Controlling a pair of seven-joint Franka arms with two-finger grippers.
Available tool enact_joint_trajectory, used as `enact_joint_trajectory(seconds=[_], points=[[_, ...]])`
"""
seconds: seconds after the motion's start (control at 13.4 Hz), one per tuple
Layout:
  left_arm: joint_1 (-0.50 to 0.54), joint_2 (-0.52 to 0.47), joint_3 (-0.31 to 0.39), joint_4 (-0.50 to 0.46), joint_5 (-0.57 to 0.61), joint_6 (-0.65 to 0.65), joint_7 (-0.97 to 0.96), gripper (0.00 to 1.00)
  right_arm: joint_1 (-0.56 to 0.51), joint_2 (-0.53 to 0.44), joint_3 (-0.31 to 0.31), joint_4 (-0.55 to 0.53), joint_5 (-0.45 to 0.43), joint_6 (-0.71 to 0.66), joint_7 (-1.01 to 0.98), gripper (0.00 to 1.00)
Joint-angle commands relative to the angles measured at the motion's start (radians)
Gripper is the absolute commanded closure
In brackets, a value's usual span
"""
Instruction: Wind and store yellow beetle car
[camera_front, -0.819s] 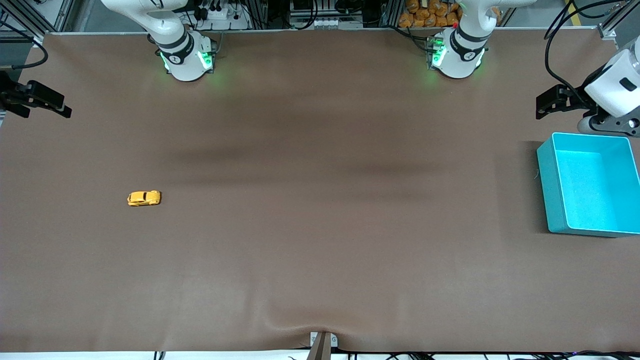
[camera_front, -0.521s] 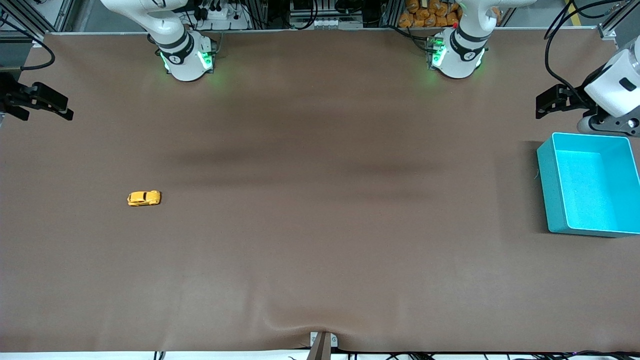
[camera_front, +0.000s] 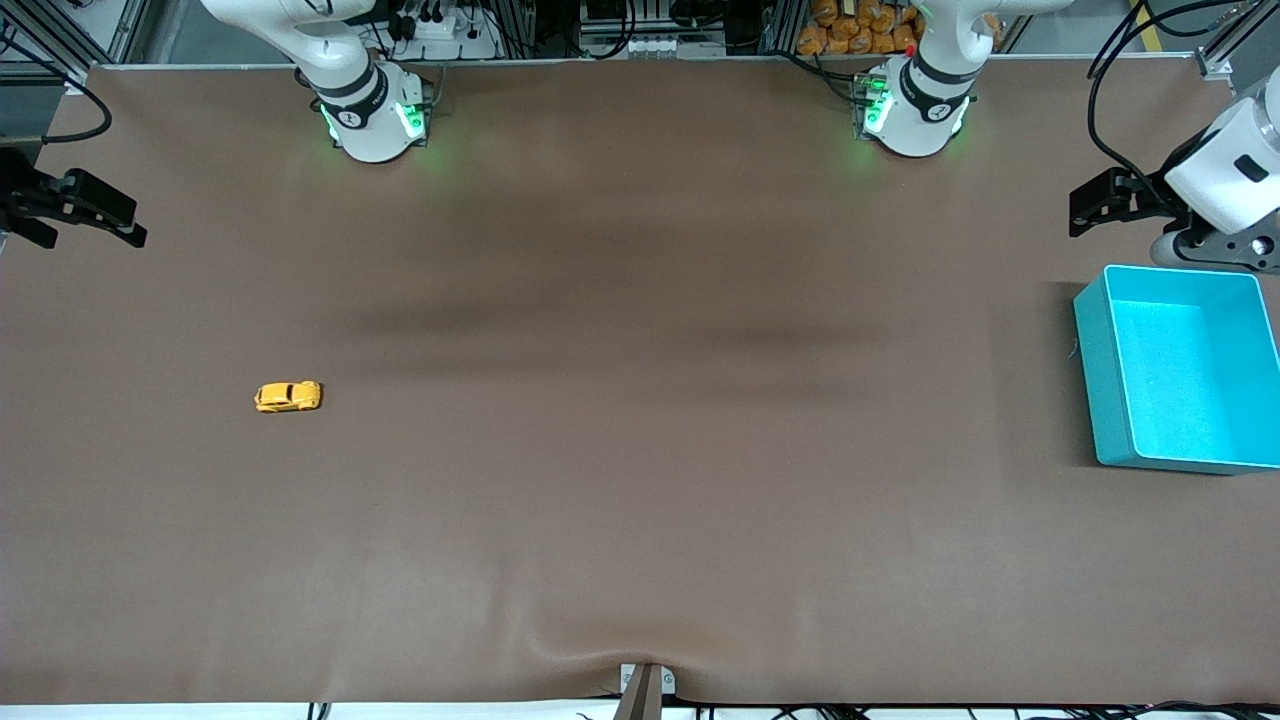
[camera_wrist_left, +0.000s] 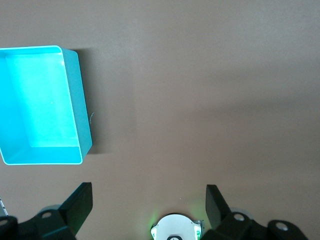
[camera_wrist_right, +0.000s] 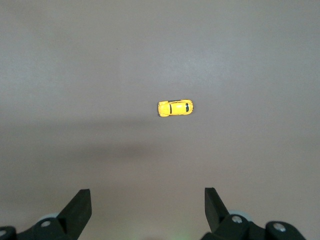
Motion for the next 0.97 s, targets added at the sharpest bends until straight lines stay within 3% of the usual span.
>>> enact_joint_trajectory(seconds=[0.0, 0.89], points=[[0.001, -0.013, -0.001, 0.004, -0.016, -0.015, 0.022, 0.0, 0.017, 0.002, -0.006, 0.007, -0.015, 0.001, 0.014, 0.0], [0.007, -0.013, 0.004, 0.002, -0.014, -0.008, 0.004, 0.0, 0.023, 0.021, -0.006, 0.007, -0.015, 0.01, 0.012, 0.0]])
